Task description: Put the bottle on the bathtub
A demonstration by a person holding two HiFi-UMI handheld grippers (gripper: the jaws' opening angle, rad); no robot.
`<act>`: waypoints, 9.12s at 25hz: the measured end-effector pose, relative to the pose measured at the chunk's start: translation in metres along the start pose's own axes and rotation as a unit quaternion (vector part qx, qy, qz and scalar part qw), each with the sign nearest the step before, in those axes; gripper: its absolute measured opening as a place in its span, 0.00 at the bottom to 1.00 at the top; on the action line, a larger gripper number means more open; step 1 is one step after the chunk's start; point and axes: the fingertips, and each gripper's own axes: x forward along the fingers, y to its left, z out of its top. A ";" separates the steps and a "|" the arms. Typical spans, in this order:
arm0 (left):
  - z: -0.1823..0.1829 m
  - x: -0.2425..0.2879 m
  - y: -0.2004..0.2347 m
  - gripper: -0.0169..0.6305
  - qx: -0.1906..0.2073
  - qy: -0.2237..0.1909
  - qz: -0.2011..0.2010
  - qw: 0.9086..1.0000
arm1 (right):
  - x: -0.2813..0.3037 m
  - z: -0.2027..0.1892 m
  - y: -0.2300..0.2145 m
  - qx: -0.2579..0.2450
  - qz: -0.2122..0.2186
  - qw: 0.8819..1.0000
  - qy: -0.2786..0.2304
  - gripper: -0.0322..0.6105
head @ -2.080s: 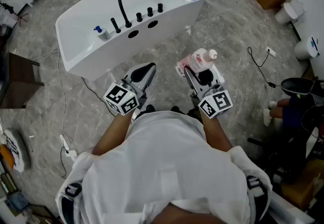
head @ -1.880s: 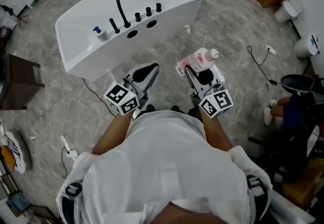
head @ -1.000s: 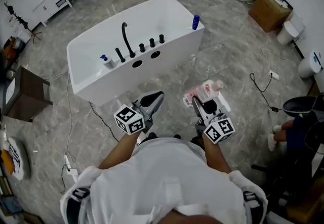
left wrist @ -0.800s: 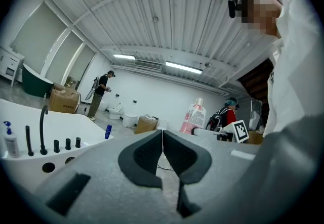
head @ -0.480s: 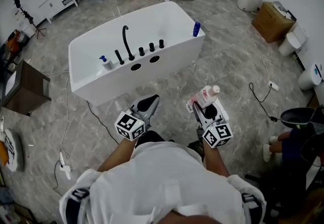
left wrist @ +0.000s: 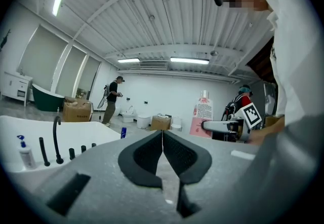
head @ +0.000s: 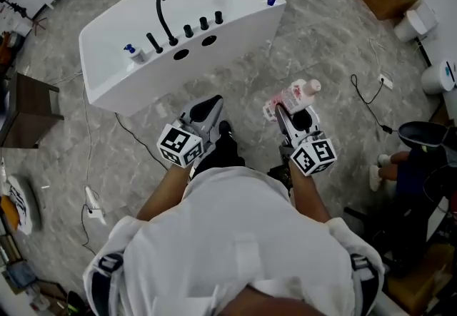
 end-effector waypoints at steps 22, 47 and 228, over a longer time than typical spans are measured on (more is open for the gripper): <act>-0.004 0.138 0.195 0.05 -0.071 0.012 -0.046 0.996 | 0.194 0.038 -0.081 0.004 -0.018 0.998 0.055 0.37; 0.051 0.274 0.285 0.05 -0.087 -0.019 -0.007 0.996 | 0.338 0.096 -0.203 0.062 0.042 0.997 0.023 0.37; 0.134 0.319 0.438 0.05 -0.057 -0.044 0.120 0.990 | 0.525 0.124 -0.216 -0.153 0.142 0.976 0.067 0.08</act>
